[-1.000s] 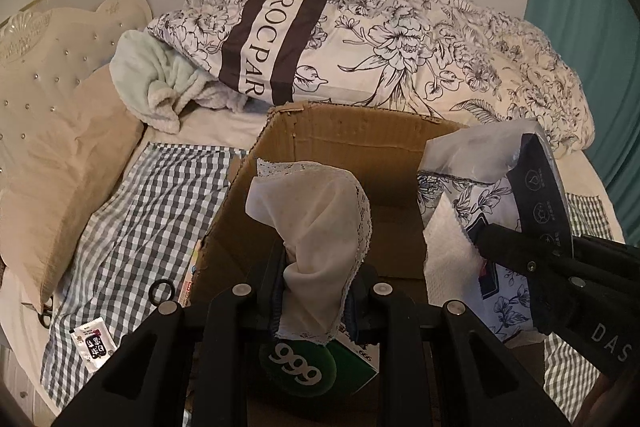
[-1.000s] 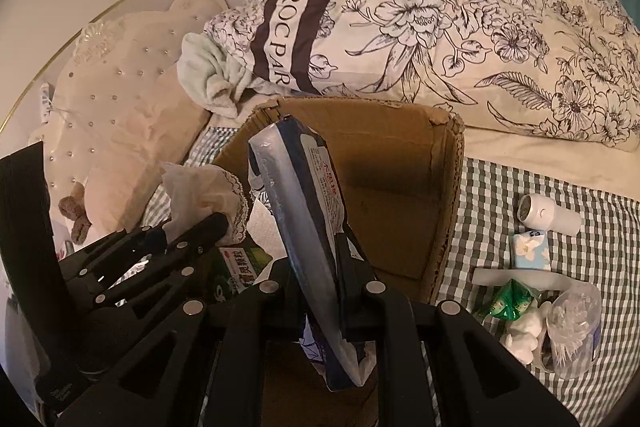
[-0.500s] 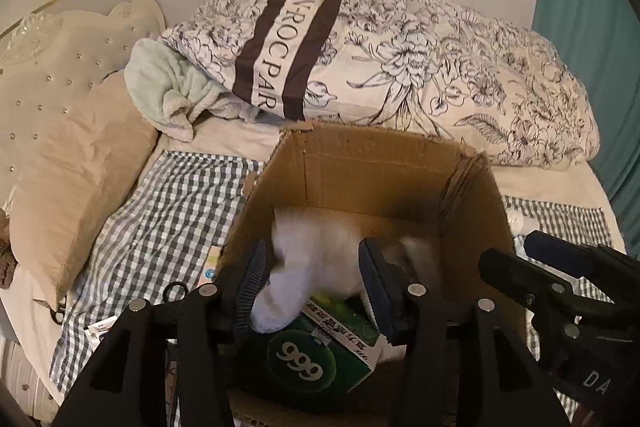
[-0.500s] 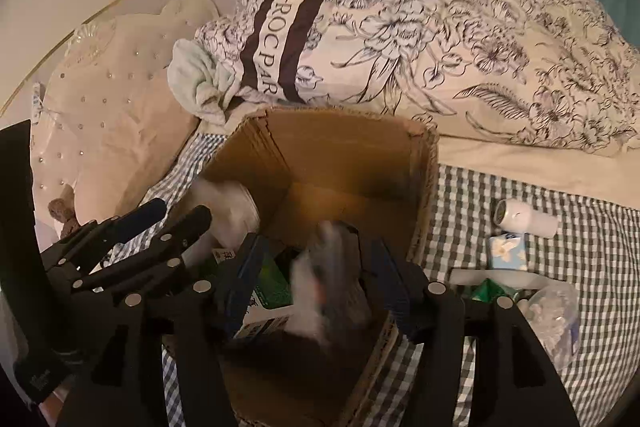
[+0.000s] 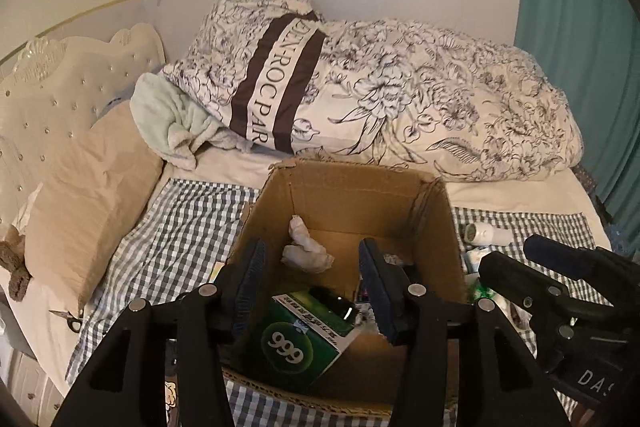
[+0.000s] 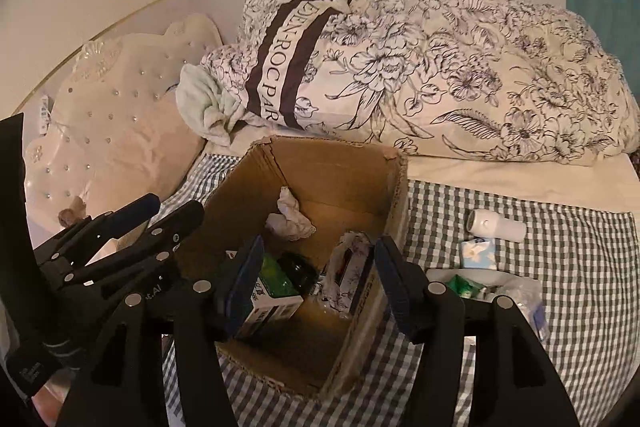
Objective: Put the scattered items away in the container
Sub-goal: 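Lower the cloth and packet into the cardboard box and open both grippers, then withdraw both grippers from the cardboard box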
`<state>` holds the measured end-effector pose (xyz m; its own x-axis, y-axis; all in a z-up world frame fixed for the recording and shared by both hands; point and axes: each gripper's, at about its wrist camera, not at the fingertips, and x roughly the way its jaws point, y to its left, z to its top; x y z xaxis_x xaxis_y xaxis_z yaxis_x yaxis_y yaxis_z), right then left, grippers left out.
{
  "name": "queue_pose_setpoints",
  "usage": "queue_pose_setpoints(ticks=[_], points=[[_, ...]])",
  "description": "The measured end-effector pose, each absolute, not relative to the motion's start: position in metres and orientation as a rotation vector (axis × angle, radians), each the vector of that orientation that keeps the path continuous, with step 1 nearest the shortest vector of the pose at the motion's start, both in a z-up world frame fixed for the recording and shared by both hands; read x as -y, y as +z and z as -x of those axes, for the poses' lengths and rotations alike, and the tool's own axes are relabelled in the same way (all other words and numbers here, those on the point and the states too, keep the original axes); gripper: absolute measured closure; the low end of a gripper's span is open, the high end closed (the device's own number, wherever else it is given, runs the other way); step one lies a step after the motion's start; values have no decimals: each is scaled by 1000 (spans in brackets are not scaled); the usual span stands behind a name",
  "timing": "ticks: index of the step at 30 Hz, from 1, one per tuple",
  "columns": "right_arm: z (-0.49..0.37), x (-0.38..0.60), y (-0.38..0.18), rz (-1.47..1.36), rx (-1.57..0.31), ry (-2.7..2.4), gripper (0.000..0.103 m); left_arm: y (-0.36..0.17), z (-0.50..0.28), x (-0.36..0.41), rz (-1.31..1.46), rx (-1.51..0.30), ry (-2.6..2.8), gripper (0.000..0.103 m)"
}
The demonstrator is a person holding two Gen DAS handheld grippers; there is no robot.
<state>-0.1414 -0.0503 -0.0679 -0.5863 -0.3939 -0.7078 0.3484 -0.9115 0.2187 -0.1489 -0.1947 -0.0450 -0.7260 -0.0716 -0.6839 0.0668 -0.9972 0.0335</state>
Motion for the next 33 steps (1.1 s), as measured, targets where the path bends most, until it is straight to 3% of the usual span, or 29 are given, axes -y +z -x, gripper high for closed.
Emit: queue_pose_setpoints(ticks=[16,28,30,33], points=[[88,5,-14,-1001,77,-2567,43,7,93,151,-985,25,-2950,51],[52,-50,19,-913,106,-2651,32,41,48,118,-875,50,-3007,31],[48,-60,21,-908,114,-2665,23,45,43,112,-861,53,-3015,26],[40,-75,26,-886,116,-2689,21,51,35,102,-838,64,-3028,17]])
